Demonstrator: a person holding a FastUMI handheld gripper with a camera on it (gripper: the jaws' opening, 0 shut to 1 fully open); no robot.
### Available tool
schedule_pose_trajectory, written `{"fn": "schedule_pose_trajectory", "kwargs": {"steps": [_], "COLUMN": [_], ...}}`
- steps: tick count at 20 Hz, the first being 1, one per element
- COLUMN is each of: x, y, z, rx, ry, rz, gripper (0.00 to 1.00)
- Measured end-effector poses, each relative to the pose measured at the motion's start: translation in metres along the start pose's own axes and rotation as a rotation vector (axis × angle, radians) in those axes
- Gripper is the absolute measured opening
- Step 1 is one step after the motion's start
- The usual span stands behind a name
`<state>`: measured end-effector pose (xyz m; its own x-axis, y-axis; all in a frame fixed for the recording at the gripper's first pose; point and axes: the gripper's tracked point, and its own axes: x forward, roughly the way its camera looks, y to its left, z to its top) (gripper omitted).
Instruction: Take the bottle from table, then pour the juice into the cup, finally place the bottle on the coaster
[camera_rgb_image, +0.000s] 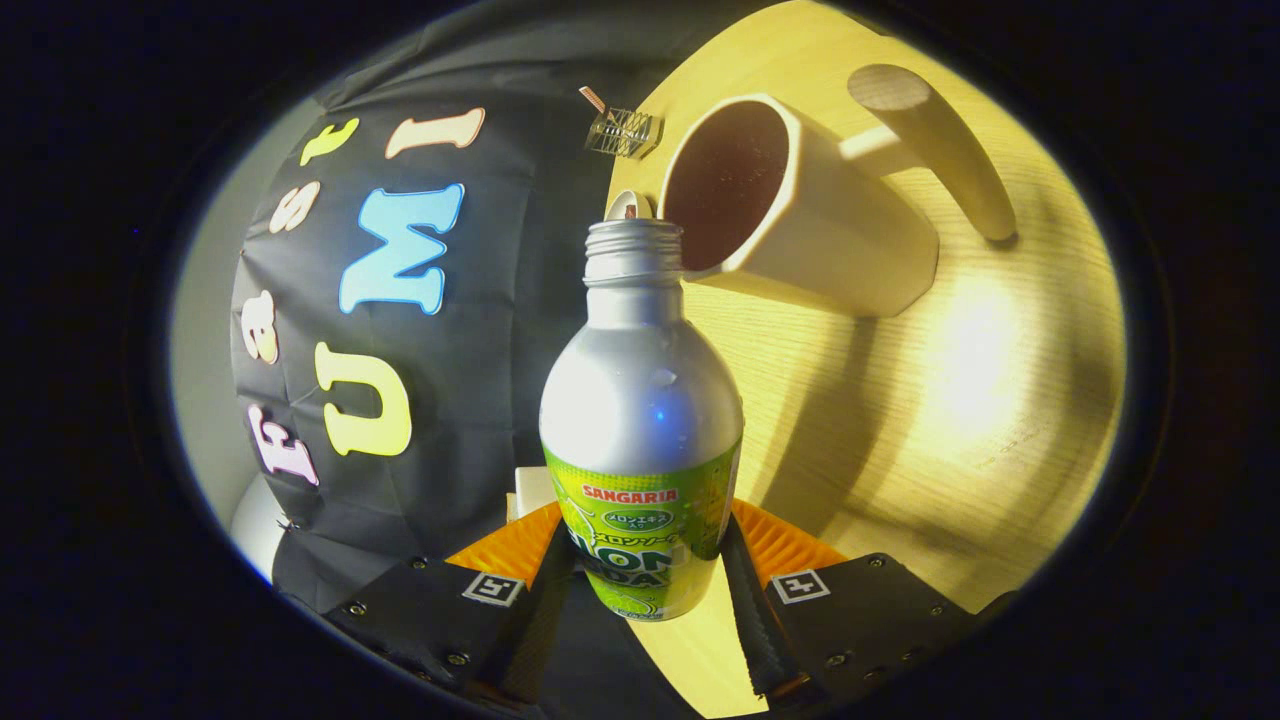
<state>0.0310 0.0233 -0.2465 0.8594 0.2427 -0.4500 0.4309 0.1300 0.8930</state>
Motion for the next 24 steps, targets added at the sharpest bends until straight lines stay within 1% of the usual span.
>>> {"fn": "schedule_pose_trajectory", "kwargs": {"steps": [3, 7, 10, 24], "x": [0.001, 0.001, 0.002, 0.005], "y": [0.004, 0.002, 0.01, 0.019], "z": [0.0, 0.002, 0.001, 0.001], "rx": [0.031, 0.071, 0.115, 0.213], "ry": [-0.002, -0.01, -0.013, -0.001], "rz": [0.009, -0.001, 0.014, 0.027], "gripper": [0.75, 0.75, 0.75, 0.75]}}
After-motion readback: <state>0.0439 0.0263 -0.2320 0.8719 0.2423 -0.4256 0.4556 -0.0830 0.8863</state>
